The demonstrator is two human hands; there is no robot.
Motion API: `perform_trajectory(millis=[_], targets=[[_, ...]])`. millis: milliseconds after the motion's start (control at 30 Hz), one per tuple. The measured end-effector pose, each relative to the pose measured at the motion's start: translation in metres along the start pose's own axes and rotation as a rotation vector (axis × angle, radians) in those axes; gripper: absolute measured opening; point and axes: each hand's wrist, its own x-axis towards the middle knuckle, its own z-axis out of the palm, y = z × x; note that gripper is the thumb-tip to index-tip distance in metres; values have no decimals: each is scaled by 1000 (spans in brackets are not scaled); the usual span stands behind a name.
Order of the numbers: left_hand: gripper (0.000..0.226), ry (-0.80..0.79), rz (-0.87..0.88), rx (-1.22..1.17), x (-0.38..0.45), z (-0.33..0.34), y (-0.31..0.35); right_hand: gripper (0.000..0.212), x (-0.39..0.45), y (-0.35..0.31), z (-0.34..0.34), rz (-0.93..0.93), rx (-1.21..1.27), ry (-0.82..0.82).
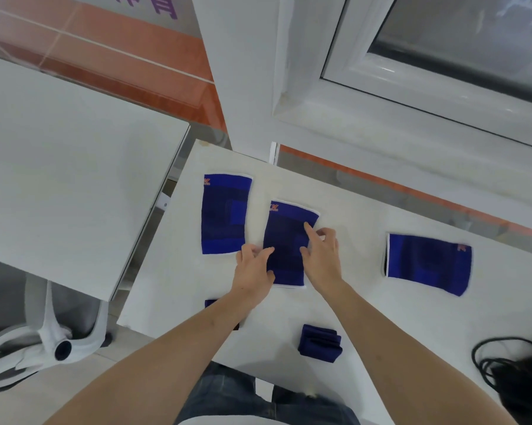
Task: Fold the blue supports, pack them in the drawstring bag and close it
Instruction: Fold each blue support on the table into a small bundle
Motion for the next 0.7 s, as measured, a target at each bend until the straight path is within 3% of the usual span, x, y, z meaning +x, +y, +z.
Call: perform_trajectory(millis=[200, 333, 467, 567, 700], targets=[[60, 109, -177, -409, 25, -4, 29, 61, -2, 5, -2, 41, 43, -13], [67, 30, -356, -654, 36, -10, 52, 60, -10, 14, -5, 56, 92, -19], [33, -54, -378, -485, 39, -4, 60, 62, -13, 24, -5, 76, 165, -38], [19, -108, -302, -502, 32, -4, 71, 66, -13, 21, -13, 162, 451, -18], [18, -175, -175, -730, 15, -17, 83, 52, -10, 18, -35, 401, 1029, -60]])
